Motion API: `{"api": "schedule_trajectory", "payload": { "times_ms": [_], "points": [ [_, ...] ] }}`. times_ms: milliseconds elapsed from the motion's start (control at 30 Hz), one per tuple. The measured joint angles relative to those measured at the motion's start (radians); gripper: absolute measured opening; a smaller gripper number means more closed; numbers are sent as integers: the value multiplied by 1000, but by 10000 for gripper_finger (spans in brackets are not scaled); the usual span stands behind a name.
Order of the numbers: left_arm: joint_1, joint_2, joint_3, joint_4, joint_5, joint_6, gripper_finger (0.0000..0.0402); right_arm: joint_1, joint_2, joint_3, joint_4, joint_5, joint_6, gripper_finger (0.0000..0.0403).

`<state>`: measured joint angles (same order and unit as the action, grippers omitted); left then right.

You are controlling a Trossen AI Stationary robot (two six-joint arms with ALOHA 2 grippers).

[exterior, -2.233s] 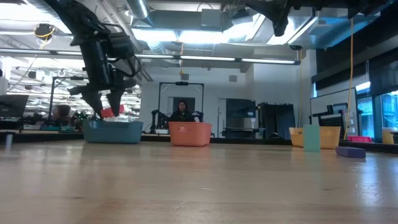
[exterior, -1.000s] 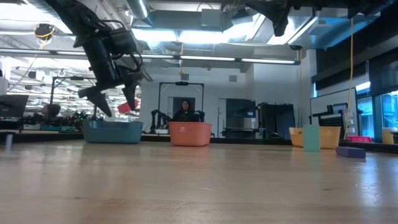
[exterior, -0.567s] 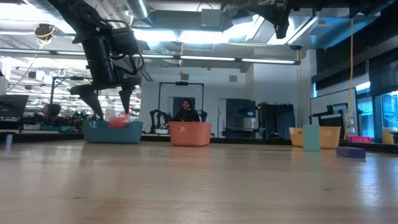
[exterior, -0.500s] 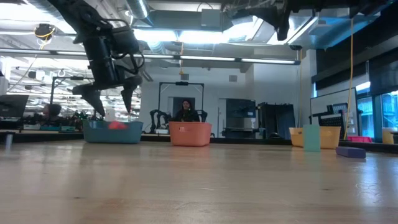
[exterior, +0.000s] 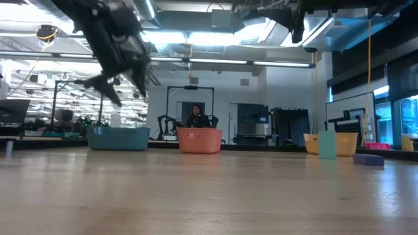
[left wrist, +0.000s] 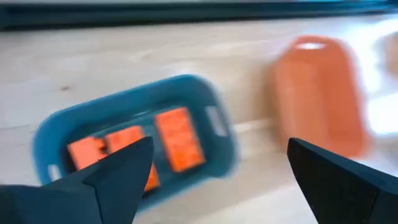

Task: Sort & place blocks by color
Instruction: Put the top right violet block into the orange bin

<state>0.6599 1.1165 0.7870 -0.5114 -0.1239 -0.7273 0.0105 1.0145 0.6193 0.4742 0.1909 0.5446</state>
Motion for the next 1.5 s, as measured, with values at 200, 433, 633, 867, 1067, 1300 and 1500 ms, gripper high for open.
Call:
{"api": "schedule_trajectory", "payload": {
  "times_ms": [200, 433, 633, 867, 1067, 1300, 1500],
  "points": [
    [-148, -198, 1, 16, -41, -27, 362, 0, 0, 0, 0, 0, -8, 280],
    [-486, -378, -109, 485, -44, 98, 359, 0, 0, 0, 0, 0, -79, 280],
    [-739, -397, -330, 1049, -143, 208, 359, 0, 0, 0, 0, -9, -81, 280],
    [-805, -397, -384, 1033, -196, 384, 359, 0, 0, 0, 0, -76, -80, 280],
    [-805, -397, -378, 1014, -195, 577, 356, 0, 0, 0, 0, -88, -79, 280],
    [-805, -397, -377, 1013, -225, 667, 321, 0, 0, 0, 0, -90, -79, 280],
    [-805, -397, -377, 1013, -231, 660, 316, 0, 0, 56, -162, -96, 149, 280]
  ]
}}
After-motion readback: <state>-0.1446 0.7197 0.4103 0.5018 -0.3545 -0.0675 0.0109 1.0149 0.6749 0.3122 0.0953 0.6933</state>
